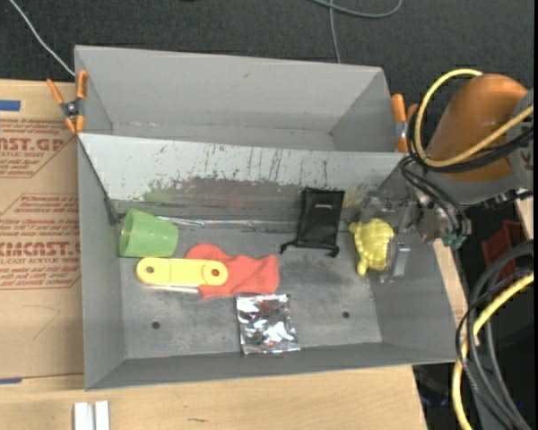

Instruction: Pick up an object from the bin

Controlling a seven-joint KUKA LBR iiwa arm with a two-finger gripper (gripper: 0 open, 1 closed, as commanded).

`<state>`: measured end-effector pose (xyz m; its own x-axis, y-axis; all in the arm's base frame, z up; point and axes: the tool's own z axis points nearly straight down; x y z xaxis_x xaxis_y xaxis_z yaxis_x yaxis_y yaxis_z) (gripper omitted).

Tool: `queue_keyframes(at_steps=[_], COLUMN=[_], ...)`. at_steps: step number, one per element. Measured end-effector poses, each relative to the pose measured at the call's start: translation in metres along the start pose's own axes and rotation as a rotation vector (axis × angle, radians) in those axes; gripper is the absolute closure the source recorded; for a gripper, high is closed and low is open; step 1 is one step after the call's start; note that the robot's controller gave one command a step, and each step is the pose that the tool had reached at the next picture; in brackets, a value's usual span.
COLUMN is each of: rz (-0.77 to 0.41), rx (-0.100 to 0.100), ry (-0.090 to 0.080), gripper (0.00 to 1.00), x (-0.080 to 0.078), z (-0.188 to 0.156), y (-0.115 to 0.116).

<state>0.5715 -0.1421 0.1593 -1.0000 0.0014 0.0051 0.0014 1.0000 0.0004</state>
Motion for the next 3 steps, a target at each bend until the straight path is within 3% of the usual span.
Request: queue_keyframes(at_steps=[1, 2, 3], rz=[-0.002, -0.108, 0.102], rx=[0.001, 0.001, 0.000], ry=[-0.007, -0.004, -0.009], gripper=[0.00, 0.00, 0.00], x=[-0.002, -0.020, -0.010], z=[-0.005, 0.013, 0.040], y=[0.001, 0.019, 0.031])
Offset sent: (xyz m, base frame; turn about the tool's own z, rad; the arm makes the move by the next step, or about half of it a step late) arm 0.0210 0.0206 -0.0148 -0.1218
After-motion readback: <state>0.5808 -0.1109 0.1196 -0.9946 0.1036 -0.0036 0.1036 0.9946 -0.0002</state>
